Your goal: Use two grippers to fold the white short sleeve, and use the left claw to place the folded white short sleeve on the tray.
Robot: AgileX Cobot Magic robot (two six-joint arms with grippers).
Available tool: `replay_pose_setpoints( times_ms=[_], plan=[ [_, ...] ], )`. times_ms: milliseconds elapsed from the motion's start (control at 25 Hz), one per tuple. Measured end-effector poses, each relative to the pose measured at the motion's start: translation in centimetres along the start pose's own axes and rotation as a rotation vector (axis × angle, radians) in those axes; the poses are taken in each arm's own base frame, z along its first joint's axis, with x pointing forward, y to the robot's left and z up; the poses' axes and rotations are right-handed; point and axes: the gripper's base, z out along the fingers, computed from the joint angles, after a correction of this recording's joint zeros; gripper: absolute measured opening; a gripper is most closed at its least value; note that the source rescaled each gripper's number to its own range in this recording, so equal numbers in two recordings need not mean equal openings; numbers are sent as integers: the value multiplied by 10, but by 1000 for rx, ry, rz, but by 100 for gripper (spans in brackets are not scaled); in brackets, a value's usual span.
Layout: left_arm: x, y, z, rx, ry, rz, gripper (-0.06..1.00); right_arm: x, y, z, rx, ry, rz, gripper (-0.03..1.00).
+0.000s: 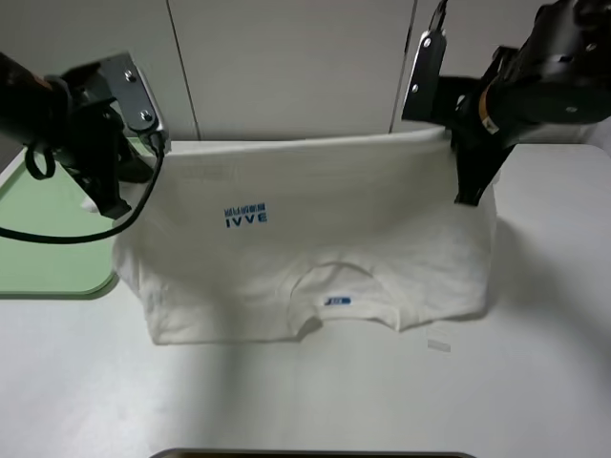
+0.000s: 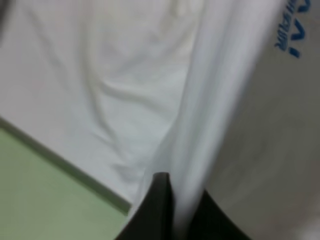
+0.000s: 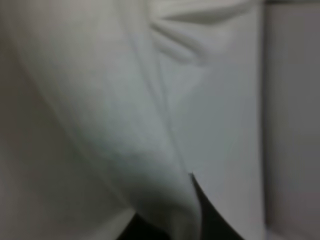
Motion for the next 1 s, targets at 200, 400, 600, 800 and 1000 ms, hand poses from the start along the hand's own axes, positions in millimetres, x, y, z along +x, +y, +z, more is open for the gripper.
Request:
replay_pose_setpoints(
  times_ms=[200, 400, 600, 800, 1000],
  plan=[
    [-19, 5, -62, -161, -161, 15, 0, 2, -35, -33, 163, -13, 102, 0],
    [-31, 9, -103, -230, -245, 20, 0, 7, -58, -65, 276, -51, 132, 0],
    [-47, 10, -171, -318, -376, 16, 0, 16, -80, -114, 400, -108, 125, 0],
    [-55, -5, -270, -415, -533, 62, 0, 41, -102, -203, 565, -236, 120, 0],
    [-64, 4, -283, -433, -506, 100, 0, 53, -125, -273, 687, -361, 87, 0]
  ],
)
